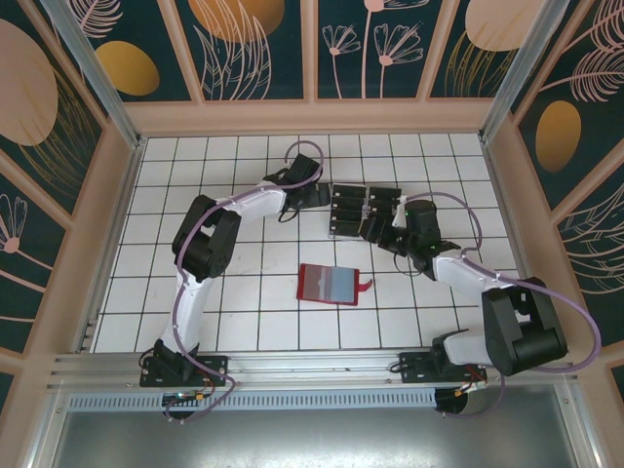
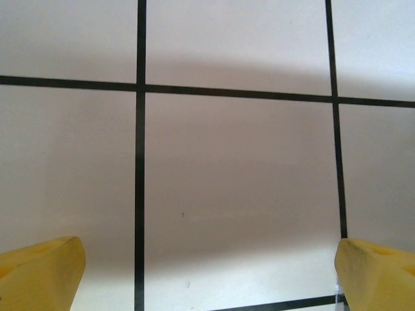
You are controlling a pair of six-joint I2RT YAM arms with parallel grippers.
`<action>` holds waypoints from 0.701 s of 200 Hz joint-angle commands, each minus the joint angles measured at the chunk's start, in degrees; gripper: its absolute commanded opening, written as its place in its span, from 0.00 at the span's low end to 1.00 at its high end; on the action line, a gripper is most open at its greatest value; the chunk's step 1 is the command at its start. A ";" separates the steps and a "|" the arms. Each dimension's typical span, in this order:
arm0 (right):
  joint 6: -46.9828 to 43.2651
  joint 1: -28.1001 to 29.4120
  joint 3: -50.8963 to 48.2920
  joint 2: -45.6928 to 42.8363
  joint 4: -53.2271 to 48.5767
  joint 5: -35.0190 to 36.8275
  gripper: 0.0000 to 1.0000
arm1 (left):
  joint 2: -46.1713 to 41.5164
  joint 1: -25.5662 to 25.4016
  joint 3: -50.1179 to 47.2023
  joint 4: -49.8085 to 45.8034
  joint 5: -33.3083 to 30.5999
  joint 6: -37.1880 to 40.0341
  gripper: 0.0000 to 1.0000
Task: Put the credit cards into the card holder
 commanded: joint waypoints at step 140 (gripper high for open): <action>-46.93 16.41 34.20 20.17 -31.08 30.03 0.45 | -25.85 9.76 -26.80 5.07 -3.54 1.96 0.99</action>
